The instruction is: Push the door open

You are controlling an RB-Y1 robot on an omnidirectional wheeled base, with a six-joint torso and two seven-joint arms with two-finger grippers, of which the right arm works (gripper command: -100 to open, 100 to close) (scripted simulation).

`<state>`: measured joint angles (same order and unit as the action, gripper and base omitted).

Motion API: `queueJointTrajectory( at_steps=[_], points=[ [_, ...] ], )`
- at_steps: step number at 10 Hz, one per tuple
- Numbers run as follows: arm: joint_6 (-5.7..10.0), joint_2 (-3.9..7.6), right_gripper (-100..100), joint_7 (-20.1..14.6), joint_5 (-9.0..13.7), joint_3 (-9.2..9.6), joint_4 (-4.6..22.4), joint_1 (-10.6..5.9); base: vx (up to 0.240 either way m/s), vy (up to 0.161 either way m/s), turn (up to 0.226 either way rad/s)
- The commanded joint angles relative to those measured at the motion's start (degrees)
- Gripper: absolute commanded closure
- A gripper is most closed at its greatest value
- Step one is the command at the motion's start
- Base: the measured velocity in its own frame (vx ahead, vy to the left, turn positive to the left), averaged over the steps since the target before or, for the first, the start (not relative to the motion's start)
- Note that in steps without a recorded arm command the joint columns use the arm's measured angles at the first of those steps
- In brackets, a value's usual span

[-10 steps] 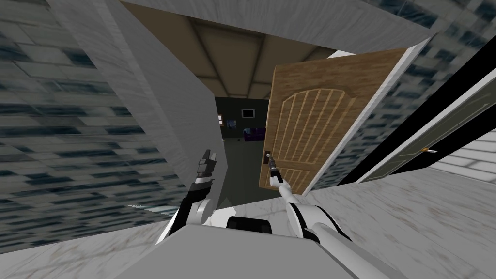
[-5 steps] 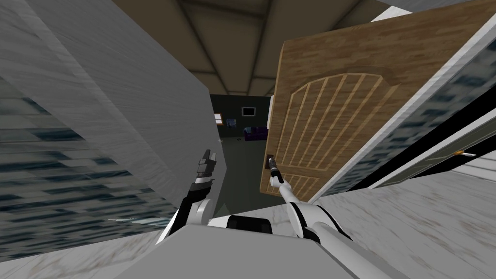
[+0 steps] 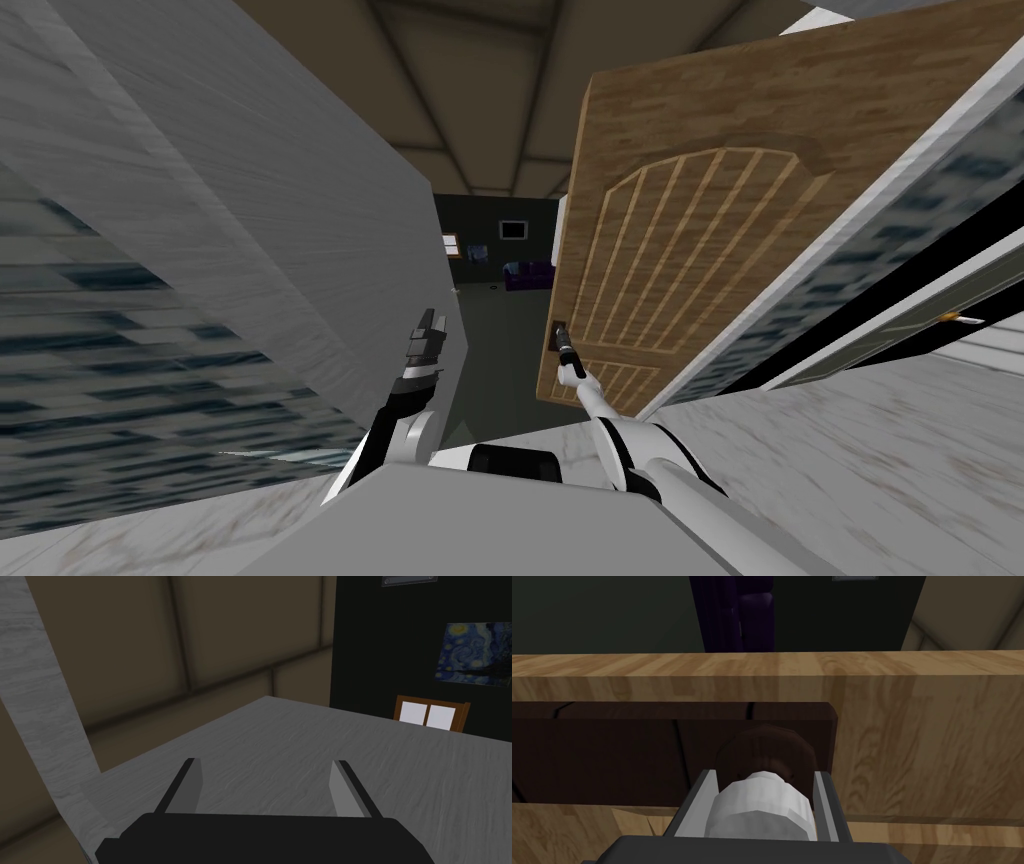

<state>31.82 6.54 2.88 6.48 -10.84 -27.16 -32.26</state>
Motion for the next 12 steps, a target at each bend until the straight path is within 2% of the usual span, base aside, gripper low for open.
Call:
queueJointTrajectory(
  at_steps=[1, 3, 6, 11, 12],
  points=[
    [0.01, -0.02, 100, -0.04, 0.02, -0.01, -0.01, -0.01, -0.013, 0.001, -0.003],
    [-0.07, 0.32, 100, 0.19, 0.27, -0.54, 0.14, 0.24, 0.047, 0.014, -0.015],
    [-0.06, 0.68, 100, 0.38, 0.53, -1.07, 0.19, 0.34, 0.141, 0.042, -0.031],
    [-0.04, 2.13, 100, 1.12, 1.59, -3.21, 0.39, 0.75, 0.162, 0.053, -0.038],
    [-0.04, 2.13, 100, 1.12, 1.59, -3.21, 0.39, 0.75, 0.125, 0.044, -0.029]
  ],
)
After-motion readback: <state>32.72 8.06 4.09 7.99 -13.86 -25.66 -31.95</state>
